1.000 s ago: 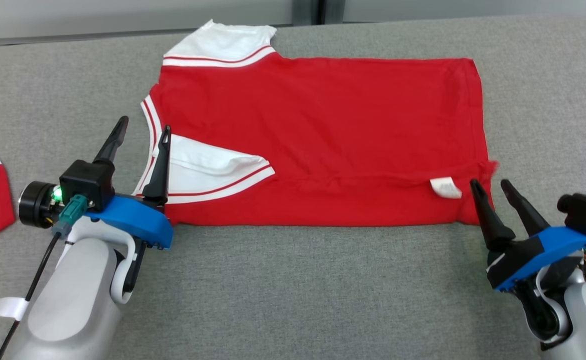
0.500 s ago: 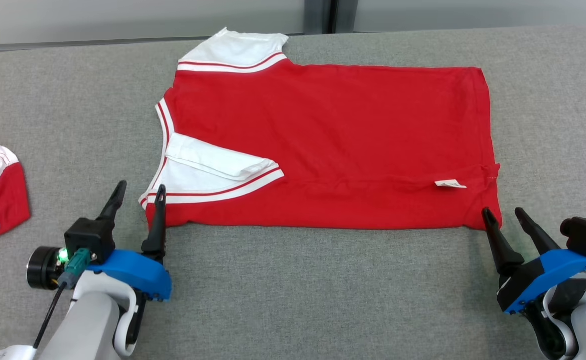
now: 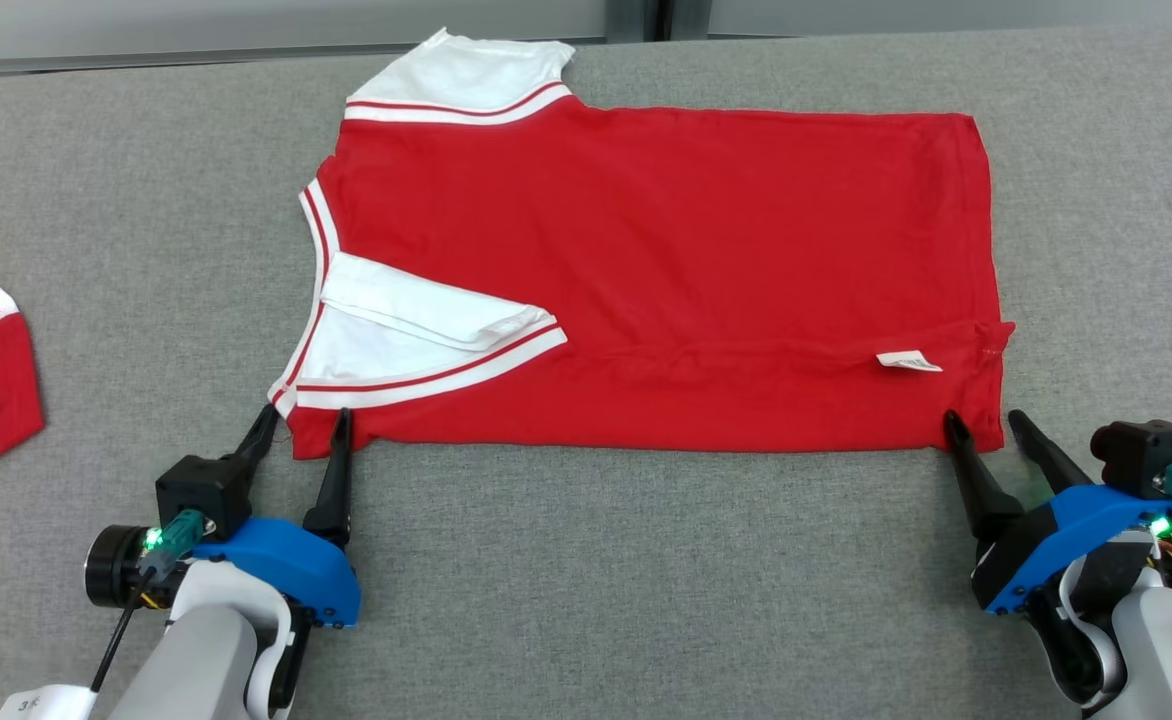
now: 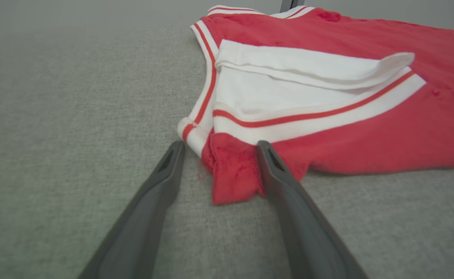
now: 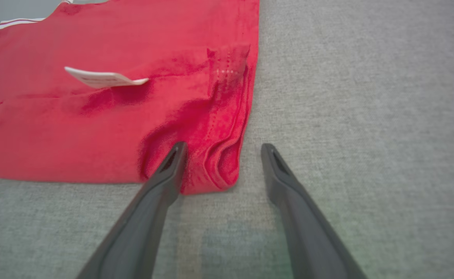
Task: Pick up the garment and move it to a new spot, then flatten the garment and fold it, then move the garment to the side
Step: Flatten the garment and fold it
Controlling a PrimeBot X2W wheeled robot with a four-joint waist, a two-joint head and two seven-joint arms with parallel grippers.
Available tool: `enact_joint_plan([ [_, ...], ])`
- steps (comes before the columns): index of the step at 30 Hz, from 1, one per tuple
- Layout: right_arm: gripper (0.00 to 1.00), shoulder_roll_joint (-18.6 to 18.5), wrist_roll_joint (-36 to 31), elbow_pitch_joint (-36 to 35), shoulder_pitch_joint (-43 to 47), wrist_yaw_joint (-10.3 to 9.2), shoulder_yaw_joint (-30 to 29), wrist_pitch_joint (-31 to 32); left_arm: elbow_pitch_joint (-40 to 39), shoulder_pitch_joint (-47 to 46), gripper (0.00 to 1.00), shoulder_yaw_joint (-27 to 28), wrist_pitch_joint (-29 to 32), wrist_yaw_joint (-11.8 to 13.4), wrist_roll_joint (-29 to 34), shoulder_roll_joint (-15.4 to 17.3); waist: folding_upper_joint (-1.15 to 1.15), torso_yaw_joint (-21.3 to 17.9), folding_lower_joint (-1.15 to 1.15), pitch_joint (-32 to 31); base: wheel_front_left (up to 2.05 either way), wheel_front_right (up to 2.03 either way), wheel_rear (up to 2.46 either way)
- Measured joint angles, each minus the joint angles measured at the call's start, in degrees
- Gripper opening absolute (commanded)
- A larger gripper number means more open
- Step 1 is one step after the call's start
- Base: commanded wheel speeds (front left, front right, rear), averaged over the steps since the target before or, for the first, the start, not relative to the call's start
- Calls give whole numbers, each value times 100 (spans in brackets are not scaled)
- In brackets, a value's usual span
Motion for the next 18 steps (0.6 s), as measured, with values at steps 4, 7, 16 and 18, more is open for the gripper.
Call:
enact_joint_plan([
  [4, 10, 9, 31, 120, -81, -1, 107, -64, 172, -130, 0, -60, 55, -88, -36, -25, 0, 14, 0, 17, 0, 0, 0],
  [7, 0, 7, 94, 163, -126, -1, 187, -148, 263, -221, 0, -82, 44, -127, -56, -76, 0, 20, 0, 3, 0, 0, 0],
  [16, 0, -14, 324, 227, 73, 0, 298, -433, 318, -75, 0, -60, -130, -92, -109, -125, 0, 66, 0, -396, 0, 0, 0],
  [18, 0, -34, 412, 211, 205, 0, 294, -453, 225, 70, 0, -51, -162, -53, -122, -160, 0, 91, 0, -524, 0, 0, 0],
])
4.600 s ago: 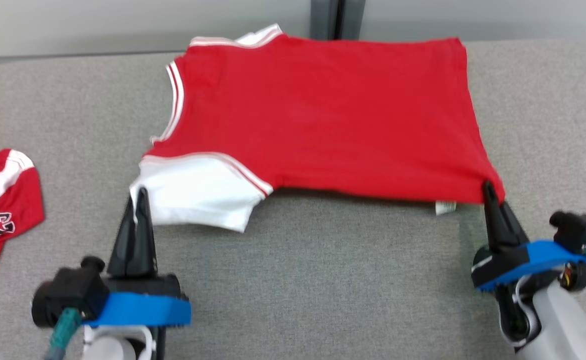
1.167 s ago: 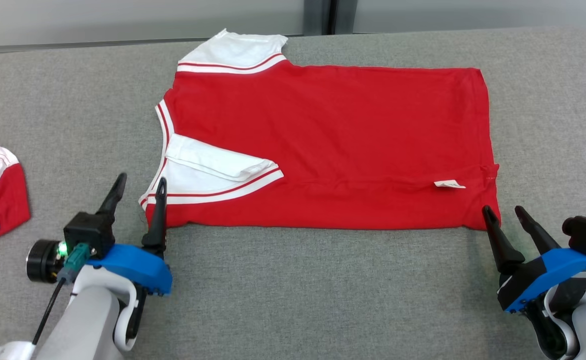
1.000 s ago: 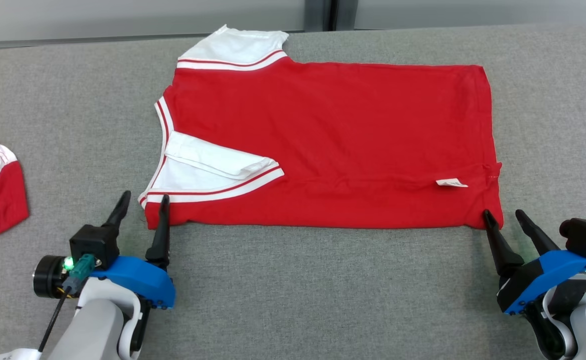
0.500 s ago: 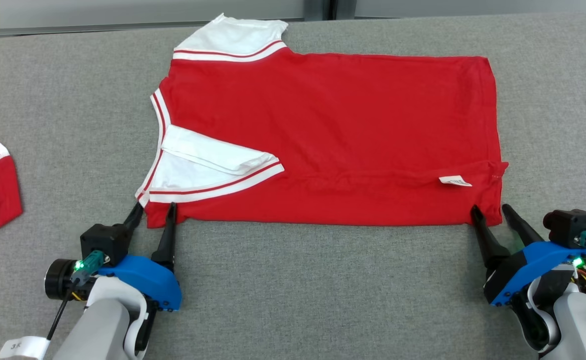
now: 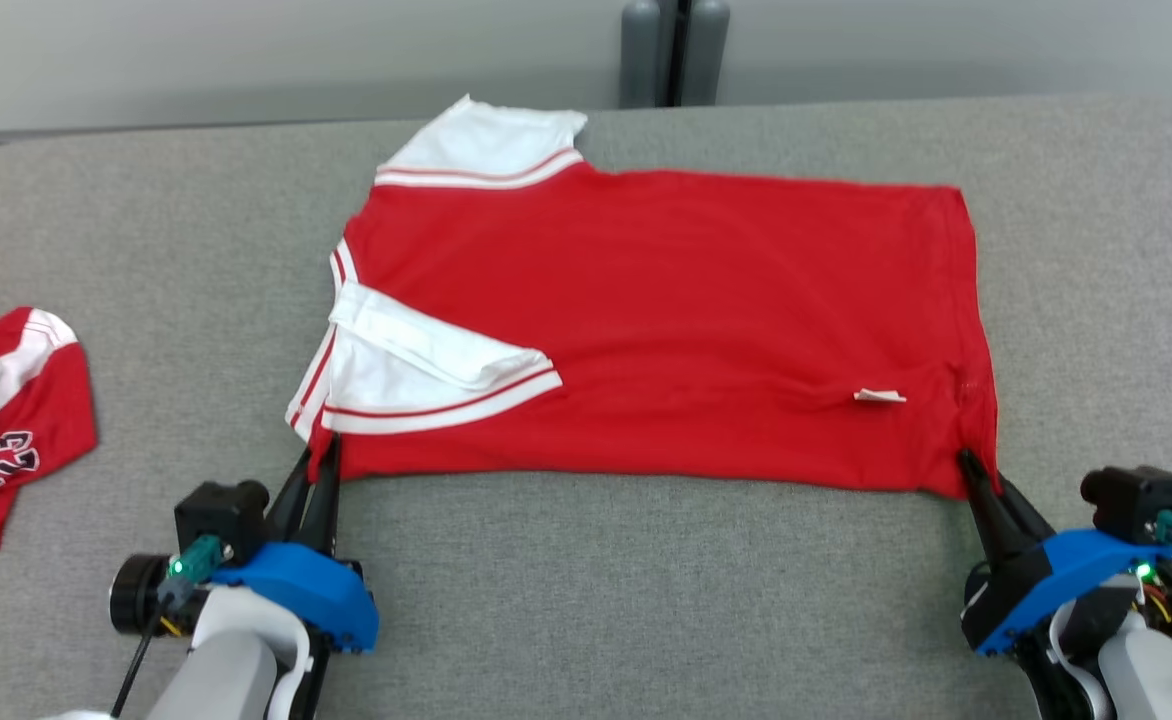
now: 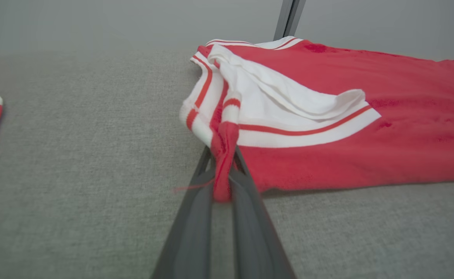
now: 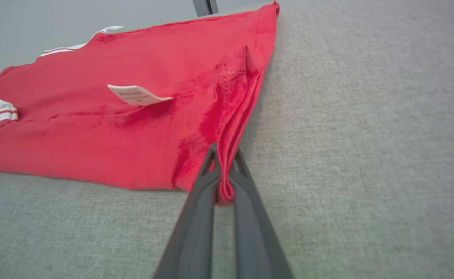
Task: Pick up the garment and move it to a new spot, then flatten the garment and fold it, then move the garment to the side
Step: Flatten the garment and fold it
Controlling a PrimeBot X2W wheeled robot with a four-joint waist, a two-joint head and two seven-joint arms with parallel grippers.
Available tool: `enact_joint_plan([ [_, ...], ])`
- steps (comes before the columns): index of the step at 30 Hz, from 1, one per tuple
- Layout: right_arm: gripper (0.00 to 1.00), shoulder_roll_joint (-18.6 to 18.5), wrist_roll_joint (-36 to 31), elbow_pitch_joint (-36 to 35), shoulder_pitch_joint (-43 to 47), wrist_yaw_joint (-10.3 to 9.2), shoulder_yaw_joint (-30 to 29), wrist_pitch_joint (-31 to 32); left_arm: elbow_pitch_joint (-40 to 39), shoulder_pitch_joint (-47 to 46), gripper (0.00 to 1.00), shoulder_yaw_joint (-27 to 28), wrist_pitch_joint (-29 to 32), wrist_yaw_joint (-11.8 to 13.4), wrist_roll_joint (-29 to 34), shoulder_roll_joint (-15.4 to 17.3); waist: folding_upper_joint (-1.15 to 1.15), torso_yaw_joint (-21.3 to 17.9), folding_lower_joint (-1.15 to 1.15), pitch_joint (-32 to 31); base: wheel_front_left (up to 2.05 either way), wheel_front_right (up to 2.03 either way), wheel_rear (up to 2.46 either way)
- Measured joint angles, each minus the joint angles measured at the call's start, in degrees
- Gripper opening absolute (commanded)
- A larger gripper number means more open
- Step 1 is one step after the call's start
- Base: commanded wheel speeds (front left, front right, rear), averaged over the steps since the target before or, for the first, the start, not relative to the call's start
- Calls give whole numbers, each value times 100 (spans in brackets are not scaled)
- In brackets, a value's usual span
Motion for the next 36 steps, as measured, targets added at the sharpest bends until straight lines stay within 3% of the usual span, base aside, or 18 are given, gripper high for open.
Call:
enact_joint_plan([
  [11, 0, 4, 156, -374, 894, 1, -118, 112, -825, 1318, 0, 118, -97, 349, -138, -66, 0, 72, -1, -646, 0, 0, 0],
  [22, 0, 123, 69, -1115, 1706, 1, -352, 508, -1670, 2307, 0, 143, -45, 725, -296, -90, 0, 116, -1, -909, 0, 0, 0],
  [32, 0, 311, 1, -1512, 2173, 0, -605, 1001, -1953, 2580, 0, 70, 66, 809, -330, -36, 0, 218, 0, -848, 0, 0, 0],
  [33, 0, 326, 0, -1507, 2178, 0, -614, 1047, -1952, 2583, 22, 60, 69, 812, -330, -44, 0, 224, 0, -836, 0, 0, 0],
  [34, 27, 341, -2, -1512, 2178, 0, -625, 1059, -1949, 2584, 47, 56, 73, 824, -331, -53, 0, 225, 0, -826, 0, 0, 0],
  [35, 75, 370, -8, -1521, 2178, 0, -658, 1058, -1944, 2583, 100, 58, 71, 839, -331, -62, 0, 225, 0, -822, 0, 0, 0],
  [36, 100, 388, -12, -1521, 2176, 0, -681, 1058, -1931, 2582, 100, 59, 60, 843, -328, -64, 0, 223, 0, -822, 0, 0, 0],
])
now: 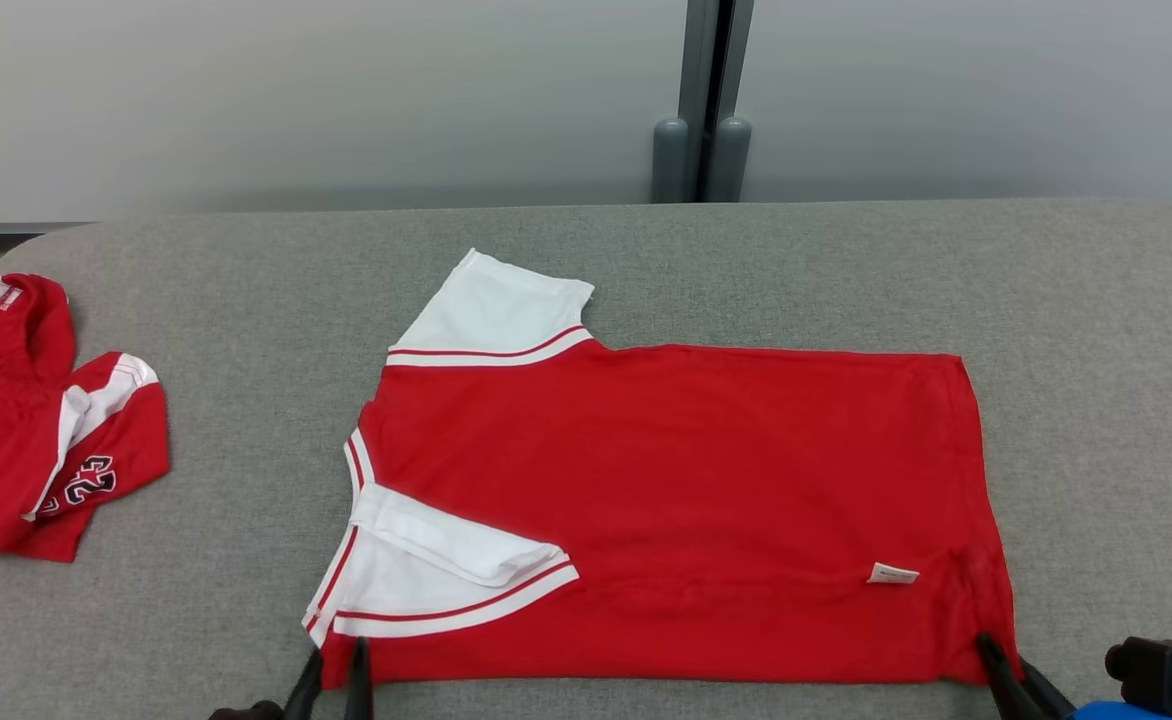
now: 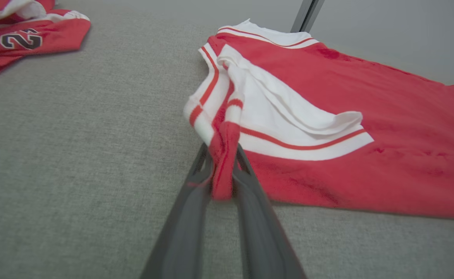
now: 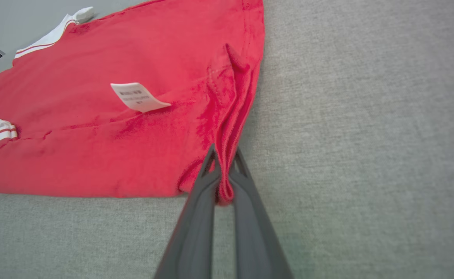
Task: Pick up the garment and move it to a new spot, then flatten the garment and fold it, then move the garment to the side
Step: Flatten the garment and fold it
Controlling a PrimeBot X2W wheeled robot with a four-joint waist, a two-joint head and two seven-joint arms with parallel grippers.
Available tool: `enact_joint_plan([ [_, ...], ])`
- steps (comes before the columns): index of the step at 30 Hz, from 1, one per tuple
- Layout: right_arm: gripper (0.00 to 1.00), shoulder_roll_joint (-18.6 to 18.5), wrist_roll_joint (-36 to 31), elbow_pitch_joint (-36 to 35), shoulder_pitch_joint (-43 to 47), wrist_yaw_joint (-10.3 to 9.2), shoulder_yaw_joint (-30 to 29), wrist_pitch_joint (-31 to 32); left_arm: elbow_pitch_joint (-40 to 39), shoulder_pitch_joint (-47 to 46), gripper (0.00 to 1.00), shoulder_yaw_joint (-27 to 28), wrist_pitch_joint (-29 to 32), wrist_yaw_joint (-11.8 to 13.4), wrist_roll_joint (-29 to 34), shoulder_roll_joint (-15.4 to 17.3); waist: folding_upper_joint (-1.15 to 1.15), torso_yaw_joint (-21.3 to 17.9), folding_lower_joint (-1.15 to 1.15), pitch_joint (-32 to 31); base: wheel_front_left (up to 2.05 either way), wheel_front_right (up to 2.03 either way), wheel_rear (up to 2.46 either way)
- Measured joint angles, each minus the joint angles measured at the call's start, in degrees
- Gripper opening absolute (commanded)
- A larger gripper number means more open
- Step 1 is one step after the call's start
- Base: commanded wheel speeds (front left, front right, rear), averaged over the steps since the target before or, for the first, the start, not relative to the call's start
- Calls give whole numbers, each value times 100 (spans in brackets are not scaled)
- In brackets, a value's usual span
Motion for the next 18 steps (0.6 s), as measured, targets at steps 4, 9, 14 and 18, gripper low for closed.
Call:
enact_joint_plan([
  [4, 100, 16, -124, -76, -106, 0, -119, -179, 29, -86, 100, 83, -88, 2, 87, 43, 0, -55, 0, 10, 0, 0, 0],
  [9, 100, -10, -248, -168, -495, 0, -233, -579, -121, -328, 100, 302, -166, 2, 278, 132, 0, -129, 0, -6, 0, 0, 0],
  [14, 100, 37, -368, -183, -848, 0, -326, -926, -482, -549, 100, 568, -183, 73, 570, 164, 0, -178, 1, -37, 0, 0, 0],
  [18, 100, 131, -493, -185, -1053, 0, -286, -1168, -705, -608, 100, 798, -182, 94, 756, 180, 0, -201, 1, -86, 0, 0, 0],
])
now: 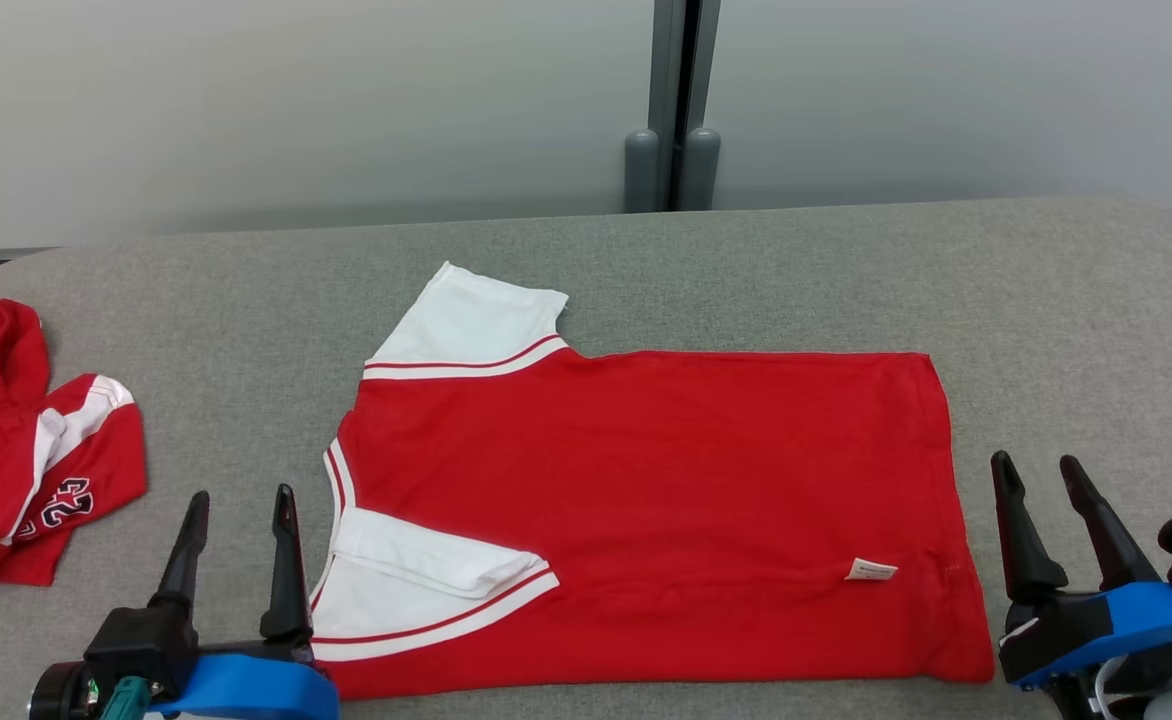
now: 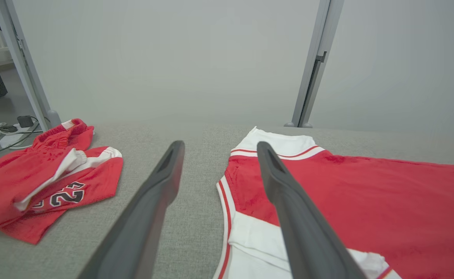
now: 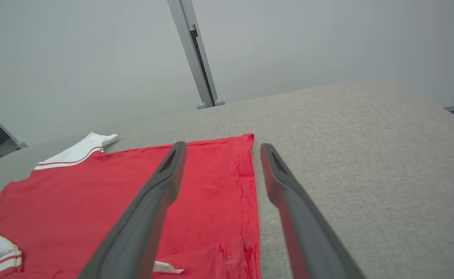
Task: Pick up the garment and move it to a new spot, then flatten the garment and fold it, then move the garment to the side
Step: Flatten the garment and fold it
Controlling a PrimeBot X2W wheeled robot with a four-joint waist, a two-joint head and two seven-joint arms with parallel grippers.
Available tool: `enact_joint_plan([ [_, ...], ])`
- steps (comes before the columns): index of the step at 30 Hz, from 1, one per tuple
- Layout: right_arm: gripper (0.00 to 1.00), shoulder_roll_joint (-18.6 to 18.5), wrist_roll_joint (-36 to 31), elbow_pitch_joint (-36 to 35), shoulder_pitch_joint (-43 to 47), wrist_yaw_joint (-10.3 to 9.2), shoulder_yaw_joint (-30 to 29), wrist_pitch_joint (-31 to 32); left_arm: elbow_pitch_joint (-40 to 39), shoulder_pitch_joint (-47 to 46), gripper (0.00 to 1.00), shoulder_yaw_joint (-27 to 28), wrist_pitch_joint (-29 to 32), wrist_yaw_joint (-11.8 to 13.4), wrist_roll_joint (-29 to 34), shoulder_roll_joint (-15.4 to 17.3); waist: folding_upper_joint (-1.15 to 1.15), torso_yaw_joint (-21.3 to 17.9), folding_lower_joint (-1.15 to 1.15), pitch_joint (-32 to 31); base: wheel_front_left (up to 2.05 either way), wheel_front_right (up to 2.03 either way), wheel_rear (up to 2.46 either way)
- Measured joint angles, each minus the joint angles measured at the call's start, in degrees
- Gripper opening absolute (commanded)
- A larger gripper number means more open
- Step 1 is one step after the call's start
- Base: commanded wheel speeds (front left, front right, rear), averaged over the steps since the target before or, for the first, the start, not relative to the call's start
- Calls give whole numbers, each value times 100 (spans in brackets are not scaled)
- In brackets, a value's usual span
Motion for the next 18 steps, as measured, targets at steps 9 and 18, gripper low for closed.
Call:
enact_joint_plan([
  [9, 100, 246, -245, 47, -251, 0, 279, -318, -174, -197, 100, 396, -1, -76, 257, -11, 0, -19, 0, -127, 0, 0, 0],
  [18, 100, 357, -504, 71, -274, 0, 459, -383, 110, -355, 100, 393, -1, -254, 419, -25, 0, -4, 0, -260, 0, 0, 0],
])
